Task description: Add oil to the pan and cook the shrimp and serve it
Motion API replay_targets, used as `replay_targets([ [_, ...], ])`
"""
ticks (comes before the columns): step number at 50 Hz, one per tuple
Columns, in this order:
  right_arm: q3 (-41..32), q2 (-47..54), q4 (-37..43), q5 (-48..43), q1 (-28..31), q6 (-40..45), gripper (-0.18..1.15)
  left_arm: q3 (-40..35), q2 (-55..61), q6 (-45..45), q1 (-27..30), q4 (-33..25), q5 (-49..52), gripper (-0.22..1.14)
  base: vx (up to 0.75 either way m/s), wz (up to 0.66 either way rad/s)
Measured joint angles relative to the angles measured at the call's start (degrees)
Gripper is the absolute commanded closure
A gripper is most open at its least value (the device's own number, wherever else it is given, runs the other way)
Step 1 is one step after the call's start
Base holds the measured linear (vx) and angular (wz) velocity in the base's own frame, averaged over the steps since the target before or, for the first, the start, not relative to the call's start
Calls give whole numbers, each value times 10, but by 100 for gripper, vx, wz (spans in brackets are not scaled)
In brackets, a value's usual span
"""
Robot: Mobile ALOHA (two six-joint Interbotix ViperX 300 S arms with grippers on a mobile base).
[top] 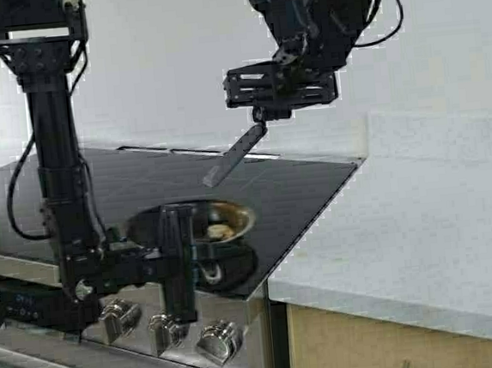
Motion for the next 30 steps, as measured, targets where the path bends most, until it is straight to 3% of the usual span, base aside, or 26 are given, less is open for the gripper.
replay_targets([
  [30, 1, 0, 4, -1, 0, 1, 88, -5, 0, -4, 0, 29, 3, 85, 0, 0],
])
